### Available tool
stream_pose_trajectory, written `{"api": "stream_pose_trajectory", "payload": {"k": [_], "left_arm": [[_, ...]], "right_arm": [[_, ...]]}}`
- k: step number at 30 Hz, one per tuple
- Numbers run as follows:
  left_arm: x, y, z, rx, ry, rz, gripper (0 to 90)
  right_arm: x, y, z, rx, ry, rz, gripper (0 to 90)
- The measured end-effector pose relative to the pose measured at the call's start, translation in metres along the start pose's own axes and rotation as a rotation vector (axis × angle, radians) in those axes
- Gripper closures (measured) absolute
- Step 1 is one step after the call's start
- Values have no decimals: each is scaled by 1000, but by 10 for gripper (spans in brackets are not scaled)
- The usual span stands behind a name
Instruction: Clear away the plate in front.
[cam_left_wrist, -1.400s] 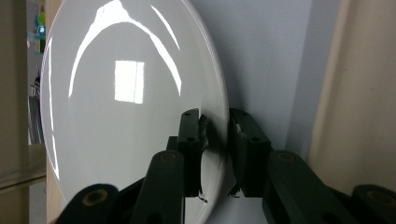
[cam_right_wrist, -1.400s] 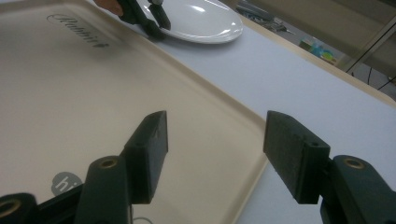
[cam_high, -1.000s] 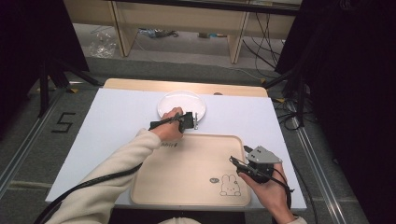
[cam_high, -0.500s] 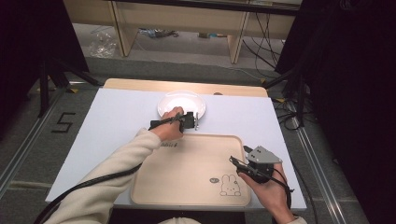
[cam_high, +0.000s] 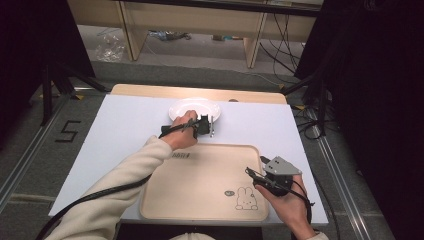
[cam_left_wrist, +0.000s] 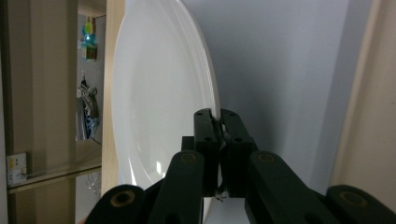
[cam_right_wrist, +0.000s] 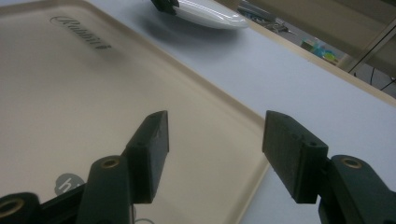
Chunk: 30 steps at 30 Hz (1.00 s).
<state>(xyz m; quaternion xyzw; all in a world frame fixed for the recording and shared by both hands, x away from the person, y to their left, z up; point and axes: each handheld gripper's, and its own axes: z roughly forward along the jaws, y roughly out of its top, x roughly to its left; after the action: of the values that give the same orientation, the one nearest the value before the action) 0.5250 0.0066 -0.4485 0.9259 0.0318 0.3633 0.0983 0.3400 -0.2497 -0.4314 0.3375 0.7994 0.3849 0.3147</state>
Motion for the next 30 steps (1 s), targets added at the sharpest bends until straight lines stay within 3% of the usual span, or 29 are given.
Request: {"api": "stream_pose_trajectory", "payload": {"k": [12,16,30], "left_arm": [[-1,-1,-2,-2,26,-7,877],[-1,-1,-3,0,53,12,878],[-3,-3,-5,-10,68,0,879]], "right_arm": [[0,0,0,5,5,4,422],[0,0,0,4,4,2,422],[0,0,0,2,5,2,423]]}}
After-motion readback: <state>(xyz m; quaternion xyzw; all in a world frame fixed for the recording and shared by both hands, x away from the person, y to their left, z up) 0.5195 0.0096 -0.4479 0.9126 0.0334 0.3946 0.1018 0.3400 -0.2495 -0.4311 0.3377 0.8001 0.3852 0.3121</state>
